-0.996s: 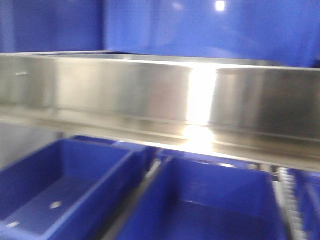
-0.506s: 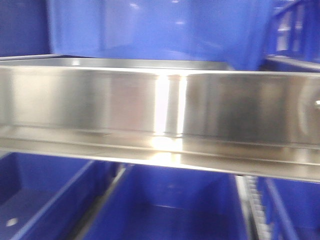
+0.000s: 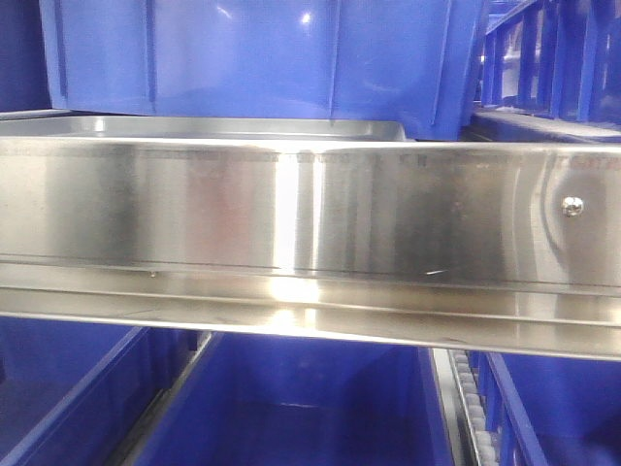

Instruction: Stack silver trays without gaps

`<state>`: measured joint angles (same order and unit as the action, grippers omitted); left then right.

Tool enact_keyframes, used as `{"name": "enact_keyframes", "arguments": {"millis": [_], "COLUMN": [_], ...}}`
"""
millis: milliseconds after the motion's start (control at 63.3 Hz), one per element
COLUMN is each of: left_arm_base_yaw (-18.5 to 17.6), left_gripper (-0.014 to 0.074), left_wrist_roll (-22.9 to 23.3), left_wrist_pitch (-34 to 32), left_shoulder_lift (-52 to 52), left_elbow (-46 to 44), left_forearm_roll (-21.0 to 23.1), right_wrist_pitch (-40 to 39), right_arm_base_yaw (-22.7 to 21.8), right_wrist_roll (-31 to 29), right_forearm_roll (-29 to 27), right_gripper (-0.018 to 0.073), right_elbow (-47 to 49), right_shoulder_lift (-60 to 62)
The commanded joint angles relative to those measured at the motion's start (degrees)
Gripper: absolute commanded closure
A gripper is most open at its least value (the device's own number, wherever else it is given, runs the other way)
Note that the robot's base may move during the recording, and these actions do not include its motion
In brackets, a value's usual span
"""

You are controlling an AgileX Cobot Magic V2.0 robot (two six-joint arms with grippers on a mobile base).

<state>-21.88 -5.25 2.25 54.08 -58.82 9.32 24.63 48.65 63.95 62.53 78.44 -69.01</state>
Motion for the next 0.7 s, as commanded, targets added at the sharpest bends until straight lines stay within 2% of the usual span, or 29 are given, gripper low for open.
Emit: {"name": "enact_keyframes", "arguments": {"millis": [0, 680], "left_arm_base_yaw": [-1.16, -1.16], "left_gripper": [0.0612, 0.0612], "left_wrist_roll": [-0.65, -0.65], "left_wrist_pitch": [-0.22, -0.40], "left_shoulder_lift": [0.13, 0.13], "left_elbow": [-0.27, -0.27], "left_forearm_roll": [-0.44, -0.44], "right_wrist_pitch": [-30.24, -30.99], "right_arm_base_yaw": [1.08, 1.08], "right_wrist_roll": [0.67, 0.67], "right_forearm_roll": [0.51, 0.51], "right_gripper": [0.0638, 0.0638], "right_elbow": [0.26, 0.26], "right_shoulder_lift": [-0.57, -0.57]}}
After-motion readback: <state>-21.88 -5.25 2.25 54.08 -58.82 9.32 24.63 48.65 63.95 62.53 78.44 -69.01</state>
